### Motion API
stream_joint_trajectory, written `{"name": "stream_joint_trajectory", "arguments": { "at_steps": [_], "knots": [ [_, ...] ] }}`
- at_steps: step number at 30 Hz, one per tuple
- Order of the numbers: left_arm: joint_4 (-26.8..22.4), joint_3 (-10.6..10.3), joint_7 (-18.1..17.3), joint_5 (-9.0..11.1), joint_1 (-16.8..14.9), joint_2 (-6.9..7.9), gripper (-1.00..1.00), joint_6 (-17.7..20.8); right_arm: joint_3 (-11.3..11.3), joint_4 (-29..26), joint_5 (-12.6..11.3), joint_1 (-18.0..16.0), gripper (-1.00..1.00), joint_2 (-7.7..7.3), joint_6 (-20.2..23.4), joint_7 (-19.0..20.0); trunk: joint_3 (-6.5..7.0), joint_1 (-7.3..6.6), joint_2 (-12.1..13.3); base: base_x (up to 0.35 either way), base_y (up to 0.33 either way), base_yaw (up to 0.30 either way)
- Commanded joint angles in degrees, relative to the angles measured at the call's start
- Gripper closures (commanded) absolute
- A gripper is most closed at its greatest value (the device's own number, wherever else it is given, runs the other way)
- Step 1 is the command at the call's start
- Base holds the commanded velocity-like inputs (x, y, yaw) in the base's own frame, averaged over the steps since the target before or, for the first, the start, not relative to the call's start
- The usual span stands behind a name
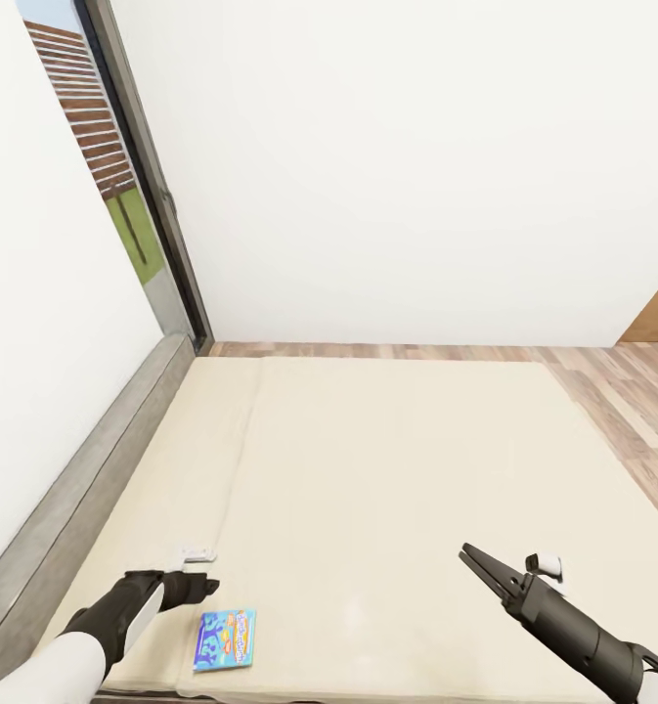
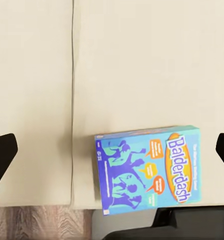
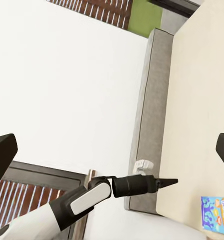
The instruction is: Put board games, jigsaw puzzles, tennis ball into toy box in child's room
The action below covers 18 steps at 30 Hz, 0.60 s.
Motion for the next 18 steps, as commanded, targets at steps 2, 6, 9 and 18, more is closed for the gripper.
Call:
{"name": "stream_joint_trajectory", "arguments": {
  "at_steps": [2,6,9,18],
  "knots": [
    [0.2,-0.4,0.0,0.5,0.0,0.02,-1.00,0.6,0.0,0.0,-0.2,0.0,-1.00,0.10,0.3,0.0,-0.09,0.03,-0.1,0.000,0.000,0.000],
    [0.7,-0.3,0.0,0.5,0.0,-0.08,-1.00,1.2,-0.1,-0.1,-0.2,0.0,-1.00,0.27,0.3,0.0,-0.09,0.03,-0.1,0.000,0.000,0.000],
    [0.8,-0.3,0.0,0.5,0.0,-0.04,-1.00,1.3,-0.5,-0.1,-0.2,0.2,-1.00,0.30,0.3,0.1,-0.09,0.03,-0.1,0.000,0.000,0.000],
    [0.9,-0.3,0.0,0.5,0.0,-0.01,-1.00,1.8,-3.3,-0.1,-0.3,0.3,-1.00,0.35,0.4,0.3,-0.42,0.03,-0.1,0.000,0.000,0.000]
  ]
}}
